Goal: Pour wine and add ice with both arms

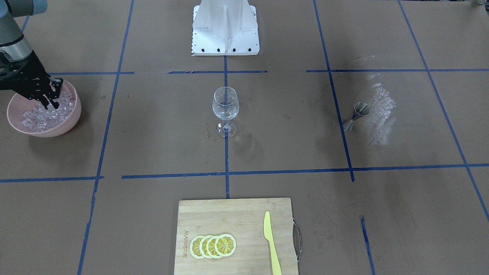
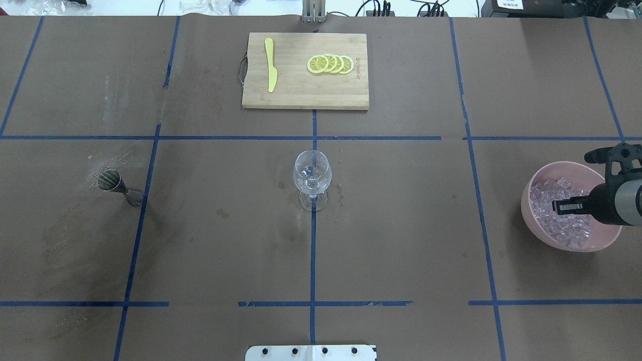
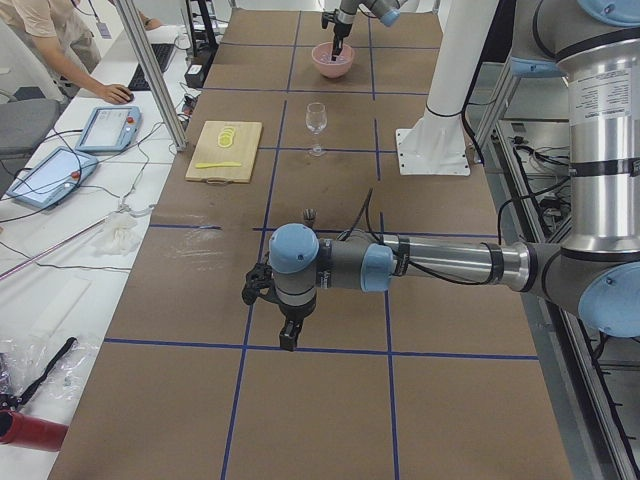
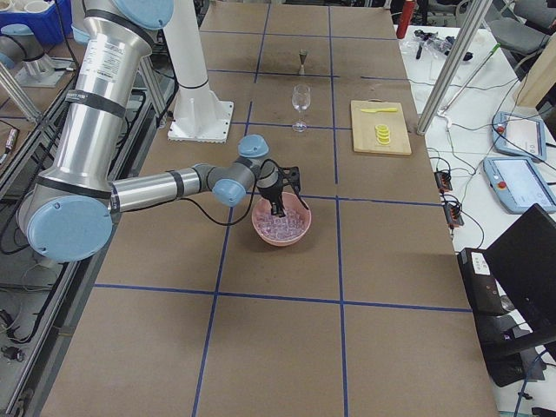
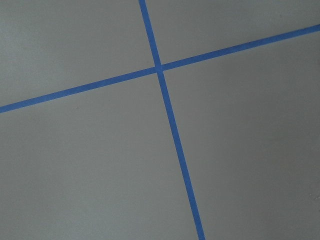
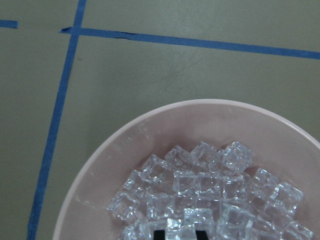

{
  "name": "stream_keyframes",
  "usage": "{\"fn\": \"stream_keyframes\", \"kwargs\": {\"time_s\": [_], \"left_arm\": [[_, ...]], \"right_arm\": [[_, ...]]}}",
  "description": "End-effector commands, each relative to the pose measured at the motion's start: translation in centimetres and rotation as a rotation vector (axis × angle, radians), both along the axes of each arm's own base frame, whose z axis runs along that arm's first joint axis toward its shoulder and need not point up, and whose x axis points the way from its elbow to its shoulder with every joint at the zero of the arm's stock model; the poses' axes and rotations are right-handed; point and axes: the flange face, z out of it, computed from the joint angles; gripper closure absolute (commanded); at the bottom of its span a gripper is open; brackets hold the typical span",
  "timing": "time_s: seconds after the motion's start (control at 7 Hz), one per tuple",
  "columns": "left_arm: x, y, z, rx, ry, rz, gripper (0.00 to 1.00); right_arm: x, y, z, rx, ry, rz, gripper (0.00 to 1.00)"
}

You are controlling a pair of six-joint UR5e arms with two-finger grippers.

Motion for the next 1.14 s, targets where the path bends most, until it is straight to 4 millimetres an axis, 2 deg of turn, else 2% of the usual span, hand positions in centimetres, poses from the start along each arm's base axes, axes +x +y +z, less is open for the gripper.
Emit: {"fn": "stream_keyframes", "kwargs": {"time_s": [0.0, 0.14, 0.43, 0.57, 0.71, 0.86, 1.0], "left_arm": [[-0.1, 0.0, -0.1, 0.0, -0.004, -0.003, 0.0], [-0.1, -0.1, -0.1, 0.002, -0.008, -0.003, 0.0], [-0.2, -0.4, -0.3, 0.008, -0.017, -0.003, 0.0], [-0.6, -0.5, 0.0, 0.009, -0.073, -0.006, 0.0], [-1.1, -0.5, -0.3, 0.021, -0.126, -0.014, 0.0], [-1.2, -0.3, -0.1, 0.012, -0.127, -0.016, 0.0], [-1.2, 0.4, 0.7, -0.002, -0.12, -0.014, 0.0]], "right_arm": [[0.5, -0.5, -5.0, -0.013, -0.056, -0.019, 1.0], [-0.6, -2.3, -10.1, -0.017, -0.071, -0.018, 1.0], [-5.4, -5.6, -19.8, -0.028, -0.064, -0.031, 1.0], [-8.5, -5.8, -24.9, -0.054, -0.054, -0.046, 1.0], [-11.1, -5.5, -30.9, -0.111, -0.057, -0.036, 1.0], [-14.2, -4.0, -36.0, -0.133, -0.057, -0.03, 1.0], [-16.7, -3.5, -38.7, -0.14, -0.076, -0.009, 1.0]]}}
